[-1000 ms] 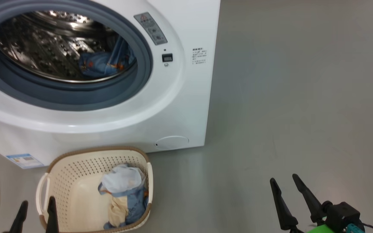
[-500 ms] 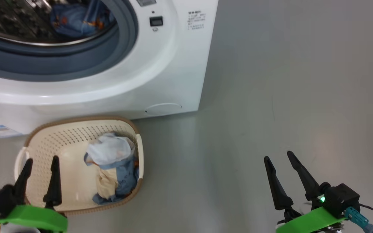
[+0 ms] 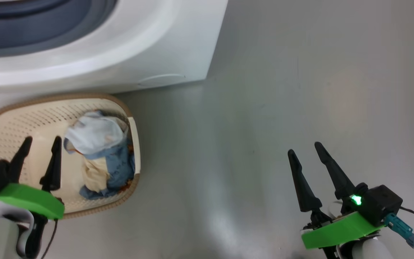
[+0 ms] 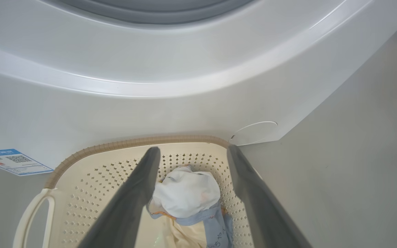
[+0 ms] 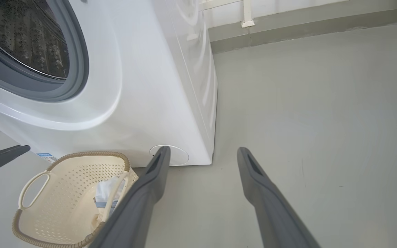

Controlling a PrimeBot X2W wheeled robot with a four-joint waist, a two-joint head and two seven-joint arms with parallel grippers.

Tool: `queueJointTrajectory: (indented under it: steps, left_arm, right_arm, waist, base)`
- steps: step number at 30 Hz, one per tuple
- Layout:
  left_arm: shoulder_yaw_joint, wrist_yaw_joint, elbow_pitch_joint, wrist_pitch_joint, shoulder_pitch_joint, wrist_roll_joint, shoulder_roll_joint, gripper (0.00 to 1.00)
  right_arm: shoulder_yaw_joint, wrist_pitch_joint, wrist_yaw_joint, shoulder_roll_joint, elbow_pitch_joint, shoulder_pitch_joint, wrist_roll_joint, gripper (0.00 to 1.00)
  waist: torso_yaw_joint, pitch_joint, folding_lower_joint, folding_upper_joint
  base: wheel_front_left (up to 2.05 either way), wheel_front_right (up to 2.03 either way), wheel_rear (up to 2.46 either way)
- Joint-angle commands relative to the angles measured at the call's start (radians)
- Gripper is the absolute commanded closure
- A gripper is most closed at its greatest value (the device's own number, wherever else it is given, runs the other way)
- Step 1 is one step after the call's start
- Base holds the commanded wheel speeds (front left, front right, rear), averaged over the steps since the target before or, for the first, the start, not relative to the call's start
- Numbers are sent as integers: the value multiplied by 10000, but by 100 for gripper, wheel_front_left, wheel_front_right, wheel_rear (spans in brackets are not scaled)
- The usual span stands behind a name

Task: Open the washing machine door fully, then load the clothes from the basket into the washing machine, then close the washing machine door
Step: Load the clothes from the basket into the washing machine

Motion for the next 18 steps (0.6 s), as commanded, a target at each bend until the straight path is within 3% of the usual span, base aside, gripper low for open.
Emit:
queueJointTrajectory:
  steps: [1, 18]
  left_arm:
    - [234, -24, -32, -65, -231, -81, 450, 0]
    - [-1486, -24, 2050, -65, -1918, -684, 1317, 0]
  right_arm:
    - [313, -49, 16, -22, -267, -93, 78, 0]
    - [715, -49, 16, -22, -437, -563, 341, 0]
  waist:
    - [-303, 799, 0, 0]
    - [-590, 2022, 0, 0]
  base:
    - [0, 0, 0]
    - [0, 0, 0]
